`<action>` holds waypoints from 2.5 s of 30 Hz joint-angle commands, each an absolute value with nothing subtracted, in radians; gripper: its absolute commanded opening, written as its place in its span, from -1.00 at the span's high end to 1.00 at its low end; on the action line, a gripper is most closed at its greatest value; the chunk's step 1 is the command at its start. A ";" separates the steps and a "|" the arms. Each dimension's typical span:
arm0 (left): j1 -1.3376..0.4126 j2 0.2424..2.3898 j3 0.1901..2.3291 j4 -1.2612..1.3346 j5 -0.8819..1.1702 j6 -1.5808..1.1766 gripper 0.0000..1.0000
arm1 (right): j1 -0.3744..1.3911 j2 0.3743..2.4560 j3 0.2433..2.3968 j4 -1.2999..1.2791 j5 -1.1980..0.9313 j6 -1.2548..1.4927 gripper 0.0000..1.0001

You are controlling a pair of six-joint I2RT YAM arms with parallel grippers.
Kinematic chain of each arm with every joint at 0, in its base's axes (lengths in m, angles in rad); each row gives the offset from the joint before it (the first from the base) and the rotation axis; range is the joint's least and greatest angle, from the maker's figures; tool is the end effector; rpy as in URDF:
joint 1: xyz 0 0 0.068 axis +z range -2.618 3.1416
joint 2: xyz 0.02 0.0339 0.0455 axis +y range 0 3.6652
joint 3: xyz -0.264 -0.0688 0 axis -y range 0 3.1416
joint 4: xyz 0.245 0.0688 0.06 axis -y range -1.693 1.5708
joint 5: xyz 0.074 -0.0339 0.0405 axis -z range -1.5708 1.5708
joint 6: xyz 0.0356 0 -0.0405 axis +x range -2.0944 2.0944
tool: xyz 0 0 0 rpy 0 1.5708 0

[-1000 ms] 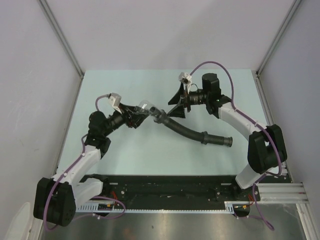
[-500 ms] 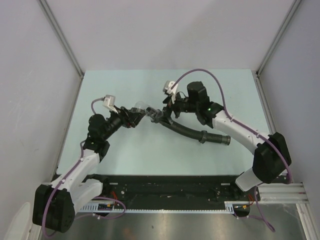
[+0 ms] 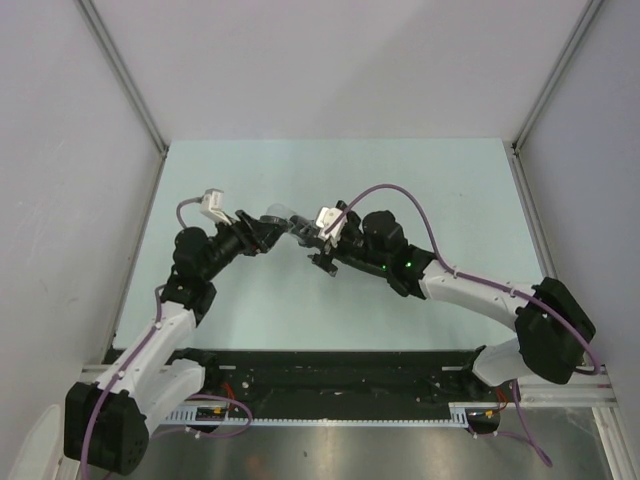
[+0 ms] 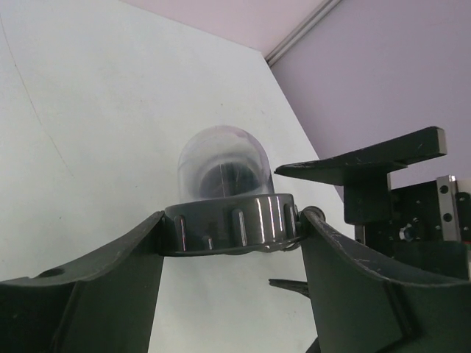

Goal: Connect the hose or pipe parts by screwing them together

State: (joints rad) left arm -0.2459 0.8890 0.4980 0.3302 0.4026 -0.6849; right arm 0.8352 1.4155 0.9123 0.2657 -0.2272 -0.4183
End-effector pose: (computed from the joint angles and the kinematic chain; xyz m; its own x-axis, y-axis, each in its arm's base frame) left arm 0.1999 -0.0645 0.2741 -0.4273 -0.4928 -0.7580 0.4300 0.6267 -0.6499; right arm 0.2144 0.2488 0.2832 0.2088 -0.3590 -0.9097 -0.8585 0.3782 -0.3464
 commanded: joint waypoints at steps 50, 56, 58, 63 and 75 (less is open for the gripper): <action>-0.247 0.936 0.525 0.354 0.468 -0.520 -0.05 | 0.565 1.482 0.983 0.439 -0.848 -0.270 1.00; -0.247 0.945 0.560 0.354 0.541 -0.540 -0.29 | 0.561 1.474 0.996 0.318 -0.810 -0.342 1.00; -0.245 0.942 0.571 0.354 0.578 -0.537 -0.40 | 0.561 1.476 0.996 0.311 -0.802 -0.351 1.00; -0.203 0.894 0.606 0.281 0.574 -0.557 -0.82 | 0.561 1.468 0.997 0.281 -0.753 -0.399 1.00; -0.189 0.913 0.738 0.072 0.589 -0.511 -0.79 | 0.577 1.413 1.000 0.193 -0.689 -0.501 1.00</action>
